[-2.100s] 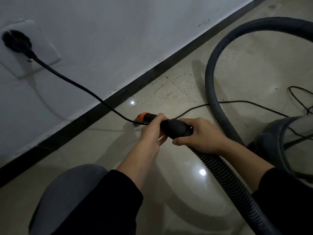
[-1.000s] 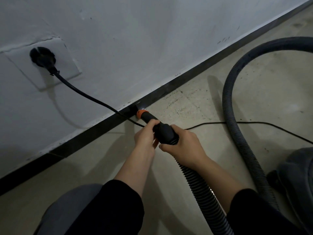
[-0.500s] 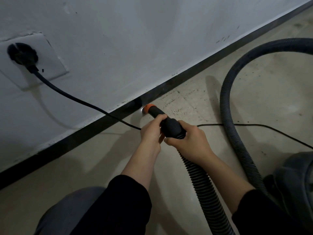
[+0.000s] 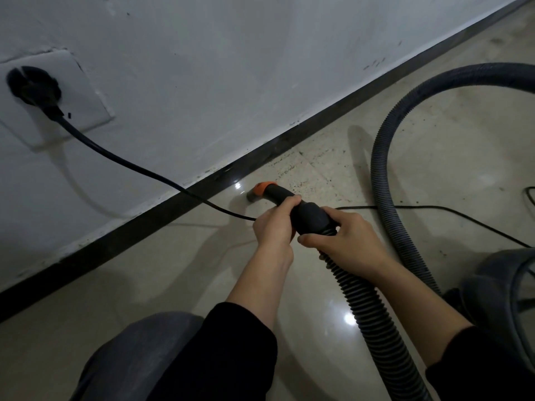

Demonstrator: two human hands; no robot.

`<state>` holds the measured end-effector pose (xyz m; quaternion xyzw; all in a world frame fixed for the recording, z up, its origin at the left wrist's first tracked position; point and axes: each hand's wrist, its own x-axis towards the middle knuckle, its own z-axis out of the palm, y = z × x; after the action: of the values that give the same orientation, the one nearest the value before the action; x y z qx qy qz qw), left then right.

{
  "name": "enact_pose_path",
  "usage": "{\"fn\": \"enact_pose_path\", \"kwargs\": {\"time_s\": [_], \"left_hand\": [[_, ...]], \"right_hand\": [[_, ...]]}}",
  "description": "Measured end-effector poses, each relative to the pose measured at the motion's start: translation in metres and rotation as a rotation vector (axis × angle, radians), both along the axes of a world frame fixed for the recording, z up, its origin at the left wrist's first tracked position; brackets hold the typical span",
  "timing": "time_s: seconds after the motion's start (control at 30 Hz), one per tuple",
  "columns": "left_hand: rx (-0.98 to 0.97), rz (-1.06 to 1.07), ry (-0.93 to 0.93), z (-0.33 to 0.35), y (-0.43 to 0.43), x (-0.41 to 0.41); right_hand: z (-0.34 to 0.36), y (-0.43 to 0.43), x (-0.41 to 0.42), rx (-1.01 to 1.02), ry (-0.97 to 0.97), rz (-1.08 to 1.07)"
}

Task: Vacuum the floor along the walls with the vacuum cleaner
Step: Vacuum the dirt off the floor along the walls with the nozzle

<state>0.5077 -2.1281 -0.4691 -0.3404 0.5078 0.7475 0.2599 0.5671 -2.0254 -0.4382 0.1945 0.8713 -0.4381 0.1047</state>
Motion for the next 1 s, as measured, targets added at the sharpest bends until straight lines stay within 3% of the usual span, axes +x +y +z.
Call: {"fn": "enact_pose_path", "kwargs": {"time_s": [0.37,1.0], "left_hand": [[0.012,0.03,-0.022,0.003,-0.003,0.003],[0.094,-0.147,-0.059,0.008,0.038,0.03]], "right_hand": [[0.008,-0.002,0.001,-0.025,-0.024,0.016],[0.021,0.028,0.043,0.018,-0.05,-0.142]]}}
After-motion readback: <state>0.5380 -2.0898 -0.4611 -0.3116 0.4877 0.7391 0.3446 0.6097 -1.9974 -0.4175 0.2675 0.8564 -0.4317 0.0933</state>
